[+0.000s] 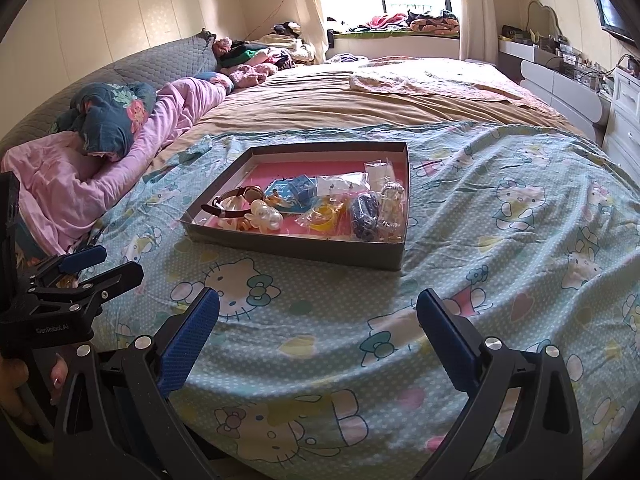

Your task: Organize jewelry

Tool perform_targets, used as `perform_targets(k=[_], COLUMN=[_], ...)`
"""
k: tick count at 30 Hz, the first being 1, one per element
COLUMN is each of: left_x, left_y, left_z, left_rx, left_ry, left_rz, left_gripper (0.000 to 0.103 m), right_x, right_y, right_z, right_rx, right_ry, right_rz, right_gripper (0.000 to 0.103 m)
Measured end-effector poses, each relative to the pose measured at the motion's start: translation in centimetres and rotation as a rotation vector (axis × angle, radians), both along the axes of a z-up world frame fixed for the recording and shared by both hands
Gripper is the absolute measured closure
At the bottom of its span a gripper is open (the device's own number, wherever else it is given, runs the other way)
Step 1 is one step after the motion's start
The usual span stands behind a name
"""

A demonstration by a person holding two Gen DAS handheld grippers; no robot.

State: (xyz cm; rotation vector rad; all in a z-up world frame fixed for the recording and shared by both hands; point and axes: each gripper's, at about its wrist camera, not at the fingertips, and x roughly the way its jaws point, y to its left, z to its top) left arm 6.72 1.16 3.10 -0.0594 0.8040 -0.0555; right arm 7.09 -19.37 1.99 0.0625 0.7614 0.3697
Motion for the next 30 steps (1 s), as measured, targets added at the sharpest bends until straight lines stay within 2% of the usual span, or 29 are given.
perform_targets(k=[30], left_x=[-0.23], left_y=[-0.06], left_z=[0.59], left_rx=[0.016], left_ry=[-0.003], left_rz=[0.006], left_gripper=[0.009], right_x=[-0.19], right_y=[0.01], right_z=[-0.15], right_rx=[0.0], right_ry=[0.006], right_rz=[0.006], right_gripper=[0.005])
